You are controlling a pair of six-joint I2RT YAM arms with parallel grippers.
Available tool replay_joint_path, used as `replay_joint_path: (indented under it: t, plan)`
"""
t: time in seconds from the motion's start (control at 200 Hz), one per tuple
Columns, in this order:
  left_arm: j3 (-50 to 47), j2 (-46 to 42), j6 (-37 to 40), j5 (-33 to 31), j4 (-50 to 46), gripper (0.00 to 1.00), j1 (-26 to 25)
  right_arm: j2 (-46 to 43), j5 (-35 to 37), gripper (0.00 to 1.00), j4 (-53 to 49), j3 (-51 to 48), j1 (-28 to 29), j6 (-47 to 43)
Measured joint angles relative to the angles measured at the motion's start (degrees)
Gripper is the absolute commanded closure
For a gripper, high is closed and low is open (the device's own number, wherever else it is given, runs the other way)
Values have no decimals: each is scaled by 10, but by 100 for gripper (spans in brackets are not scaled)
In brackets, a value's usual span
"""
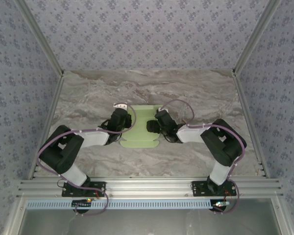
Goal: Fold the paper box
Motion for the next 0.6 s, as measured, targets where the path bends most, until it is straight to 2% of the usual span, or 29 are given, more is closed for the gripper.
replay_joint_path:
  t: [0.225,0.6]
  plan:
    - [0,-5,0,0,0,95,0,1,12,30,40,-3,-8,2]
    - [0,-5,0,-2,-5,96,0,0,-12,52,96,-30,-10,-45]
